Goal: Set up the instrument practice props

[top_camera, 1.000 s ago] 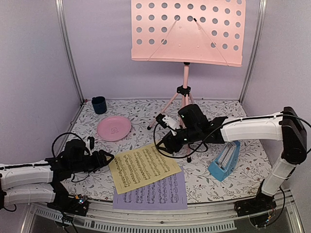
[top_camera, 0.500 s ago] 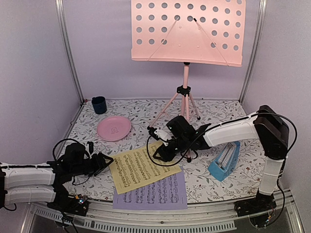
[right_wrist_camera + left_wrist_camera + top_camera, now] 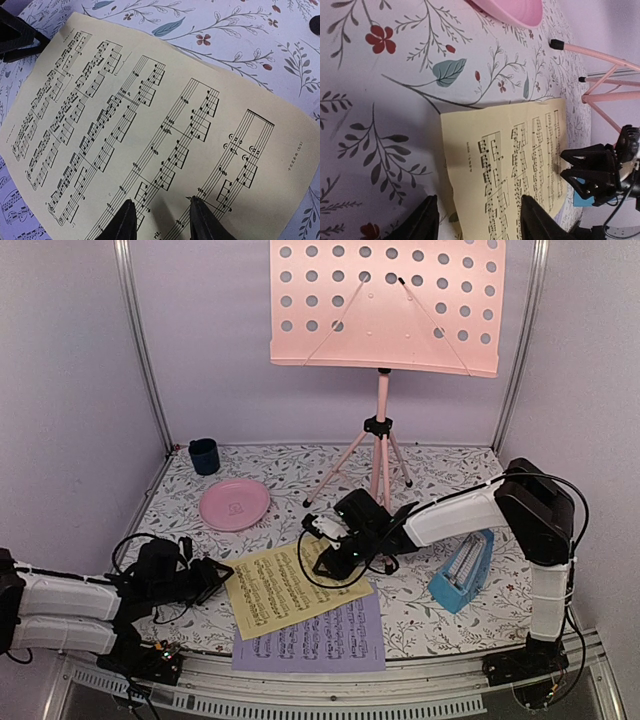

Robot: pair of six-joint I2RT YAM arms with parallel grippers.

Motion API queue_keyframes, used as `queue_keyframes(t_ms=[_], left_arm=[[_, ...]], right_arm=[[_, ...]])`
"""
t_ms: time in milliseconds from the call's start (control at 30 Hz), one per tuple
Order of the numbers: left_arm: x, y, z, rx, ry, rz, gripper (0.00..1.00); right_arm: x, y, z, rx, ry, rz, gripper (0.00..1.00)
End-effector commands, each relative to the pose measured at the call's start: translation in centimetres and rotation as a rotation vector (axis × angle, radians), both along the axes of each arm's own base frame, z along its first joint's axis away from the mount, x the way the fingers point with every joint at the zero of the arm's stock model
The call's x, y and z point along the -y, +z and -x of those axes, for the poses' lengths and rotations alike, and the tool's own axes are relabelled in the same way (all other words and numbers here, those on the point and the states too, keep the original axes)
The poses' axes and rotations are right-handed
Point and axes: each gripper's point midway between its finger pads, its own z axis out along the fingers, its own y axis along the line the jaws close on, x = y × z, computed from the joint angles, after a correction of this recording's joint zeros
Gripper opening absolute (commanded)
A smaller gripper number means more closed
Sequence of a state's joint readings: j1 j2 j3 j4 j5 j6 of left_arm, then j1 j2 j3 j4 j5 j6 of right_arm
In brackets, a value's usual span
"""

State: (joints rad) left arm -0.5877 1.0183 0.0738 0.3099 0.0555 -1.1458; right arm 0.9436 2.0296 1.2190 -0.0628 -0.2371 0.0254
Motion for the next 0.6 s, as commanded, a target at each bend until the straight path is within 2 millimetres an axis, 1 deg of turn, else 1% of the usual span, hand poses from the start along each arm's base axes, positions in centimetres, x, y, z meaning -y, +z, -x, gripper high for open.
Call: queue_keyframes(t_ms=[0,67,167,300,367,467,533,567], left_arm=[[0.5,-0.6,-0.9,-0.009,-0.003,0.003,0.56],[1.1,-0.7,-1.4,-0.007,-0.014,0.011,0.54],[1.8,-0.5,-2.2,0.008,-0.021,0.019,0.48],[2.0,0.0,-3.4,0.04,-0.019,-0.003,0.38],[2.0,0.3,-3.8,0.059,-0.015,-0.023,0.3],[2.3,1.3,-4.7,0.097,-0.042,-0.069,0.13],[2.4,2.4,-5.3,0.138,-0.074,-0.12,0.0],[2.6,3.3,-5.7,0.17,-0.097,-0.15,0.0]], right_arm=[[-1.0,-0.7,0.2,-0.008,0.018,-0.011,0.37],[-1.1,-1.1,0.3,-0.019,0.021,-0.009,0.36],[-1.1,-1.7,0.6,-0.033,0.027,-0.008,0.35],[-1.2,-2.6,0.9,-0.053,0.036,-0.003,0.33],[-1.2,-2.8,1.0,-0.061,0.038,-0.005,0.33],[-1.2,-2.5,1.1,-0.062,0.04,-0.011,0.33],[-1.3,-1.3,1.0,-0.047,0.04,-0.027,0.33],[-1.3,-0.4,0.9,-0.031,0.04,-0.038,0.35]])
